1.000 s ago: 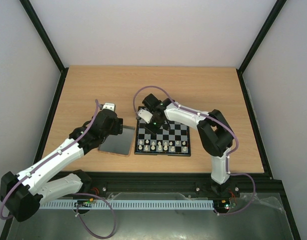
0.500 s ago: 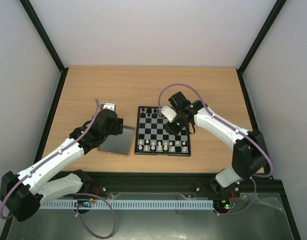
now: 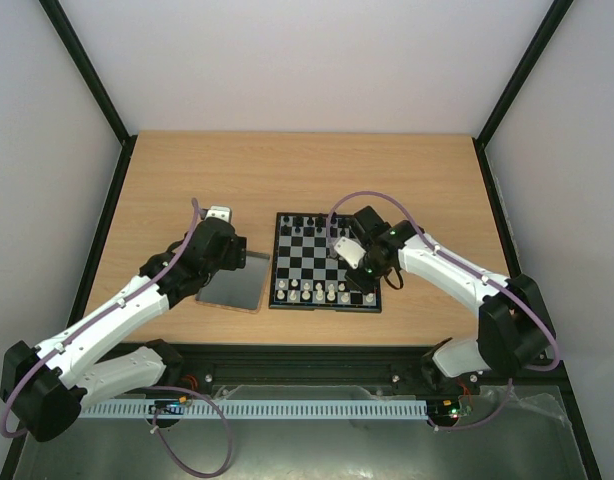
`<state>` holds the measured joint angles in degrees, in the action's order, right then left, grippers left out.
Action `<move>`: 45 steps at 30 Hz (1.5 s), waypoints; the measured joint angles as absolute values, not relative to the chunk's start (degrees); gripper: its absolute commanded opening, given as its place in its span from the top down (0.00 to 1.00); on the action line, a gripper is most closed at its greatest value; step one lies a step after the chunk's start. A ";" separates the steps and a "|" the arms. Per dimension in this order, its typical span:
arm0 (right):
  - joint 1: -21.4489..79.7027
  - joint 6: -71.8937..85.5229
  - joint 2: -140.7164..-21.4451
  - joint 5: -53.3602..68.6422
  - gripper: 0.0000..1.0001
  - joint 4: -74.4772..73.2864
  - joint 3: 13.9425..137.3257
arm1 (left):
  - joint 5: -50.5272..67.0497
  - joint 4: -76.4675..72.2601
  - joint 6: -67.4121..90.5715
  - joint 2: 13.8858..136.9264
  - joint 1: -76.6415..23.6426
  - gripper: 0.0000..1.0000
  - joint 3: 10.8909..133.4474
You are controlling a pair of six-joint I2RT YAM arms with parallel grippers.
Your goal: Set up the chess pieces on the board
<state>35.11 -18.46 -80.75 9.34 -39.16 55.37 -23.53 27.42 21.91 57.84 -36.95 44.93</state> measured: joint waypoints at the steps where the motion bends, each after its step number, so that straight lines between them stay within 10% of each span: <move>1: 35.11 -18.52 -80.77 9.26 0.89 -39.11 55.07 | -23.51 27.42 21.89 57.87 -36.95 0.12 44.93; 45: 35.11 -19.53 -83.94 8.01 0.72 -34.68 49.41 | -22.37 27.44 21.89 60.01 -36.95 0.12 44.93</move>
<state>35.11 -19.53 -83.94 8.01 -34.68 49.41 -22.37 27.44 21.89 60.01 -36.95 44.93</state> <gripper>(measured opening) 0.261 0.882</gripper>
